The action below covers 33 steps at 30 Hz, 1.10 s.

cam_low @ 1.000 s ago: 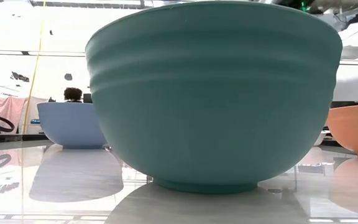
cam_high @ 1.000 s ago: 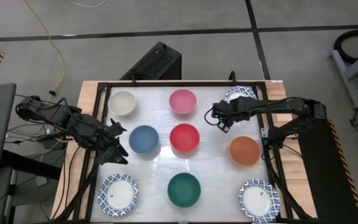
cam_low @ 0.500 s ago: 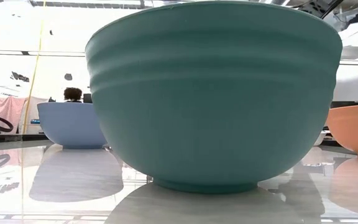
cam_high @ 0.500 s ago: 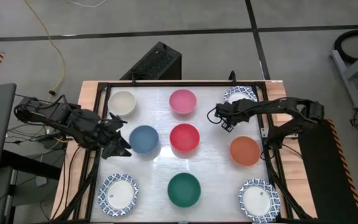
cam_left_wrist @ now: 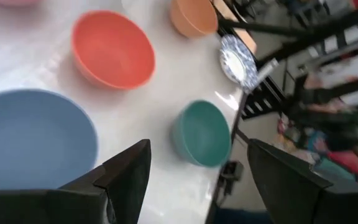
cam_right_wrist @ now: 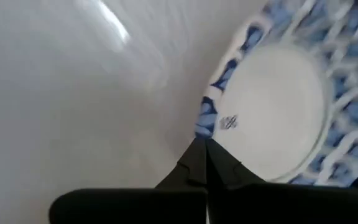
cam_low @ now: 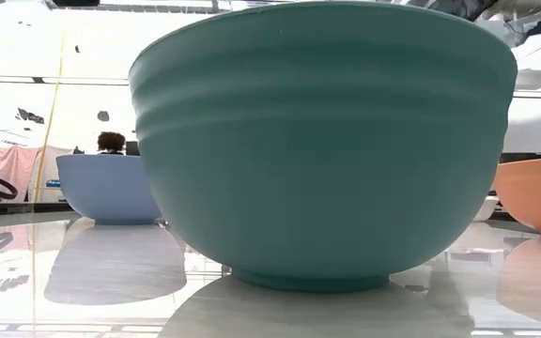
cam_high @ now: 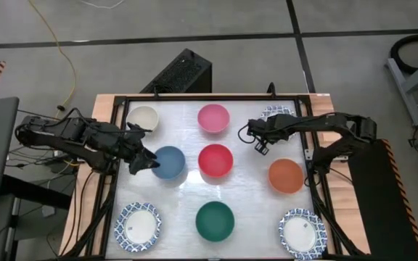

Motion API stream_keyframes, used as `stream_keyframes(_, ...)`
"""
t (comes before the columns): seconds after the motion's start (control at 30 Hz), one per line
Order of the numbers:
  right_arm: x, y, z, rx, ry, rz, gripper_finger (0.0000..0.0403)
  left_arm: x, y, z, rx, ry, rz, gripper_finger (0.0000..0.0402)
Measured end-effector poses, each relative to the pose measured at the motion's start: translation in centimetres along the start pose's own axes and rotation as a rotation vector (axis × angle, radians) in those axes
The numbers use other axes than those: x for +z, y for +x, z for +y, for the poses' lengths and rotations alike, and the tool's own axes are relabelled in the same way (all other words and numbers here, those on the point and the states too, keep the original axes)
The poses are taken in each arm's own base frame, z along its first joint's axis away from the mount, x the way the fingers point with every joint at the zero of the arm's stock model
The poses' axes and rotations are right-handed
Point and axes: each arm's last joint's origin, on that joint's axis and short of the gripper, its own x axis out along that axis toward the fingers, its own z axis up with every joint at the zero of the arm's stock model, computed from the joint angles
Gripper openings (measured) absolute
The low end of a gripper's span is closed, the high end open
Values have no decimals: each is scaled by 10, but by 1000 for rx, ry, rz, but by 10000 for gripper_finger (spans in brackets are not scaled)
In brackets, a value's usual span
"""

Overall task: Nest bowls inside each other
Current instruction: Stack the top right white patterned bowl on top of the left white patterned bowl

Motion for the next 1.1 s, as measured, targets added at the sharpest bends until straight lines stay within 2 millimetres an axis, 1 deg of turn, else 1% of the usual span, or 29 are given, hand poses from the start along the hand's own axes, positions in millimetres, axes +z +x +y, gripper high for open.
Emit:
stream_keyframes(0.2, 12, -64, -1, 72, -9, -179, 3, 11, 0, 8, 74, 9, -99, 257)
stream_keyframes(0.27, 13, -82, -3, 91, -15, -216, 3, 15, 0, 10, 84, 14, -123, 257)
stream_keyframes(0.33, 12, -95, -4, 102, -45, -233, 9, 17, 0, 12, 92, 19, -136, 257)
stream_keyframes(0.4, 10, -98, -6, 95, -58, -217, 31, 19, 0, 13, 98, 30, -139, 257)
stream_keyframes(0.5, 8, -86, -8, 60, -81, -115, 89, 19, 0, 13, 82, 45, -120, 257)
stream_keyframes(0.6, 8, -64, -6, 52, -63, -2, 163, 18, 0, 12, 66, 47, -102, 257)
stream_keyframes(0.67, 11, -49, -4, 48, -27, 27, 210, 18, 0, 12, 60, 53, -94, 257)
stream_keyframes(0.73, 12, -33, 1, 41, -22, 52, 248, 18, 0, 12, 59, 53, -93, 257)
stream_keyframes(0.77, 12, -26, 4, 38, -22, 59, 261, 18, 0, 12, 59, 52, -93, 257)
stream_keyframes(0.83, 13, -13, 10, 40, -19, 52, 275, 18, 0, 12, 59, 52, -93, 257)
stream_keyframes(0.97, 11, 11, 18, -15, -32, 63, 279, 18, 0, 12, 60, 52, -92, 257)
stream_keyframes(1.1, 12, 29, 16, -88, -20, 92, 280, 18, 0, 12, 60, 51, -92, 257)
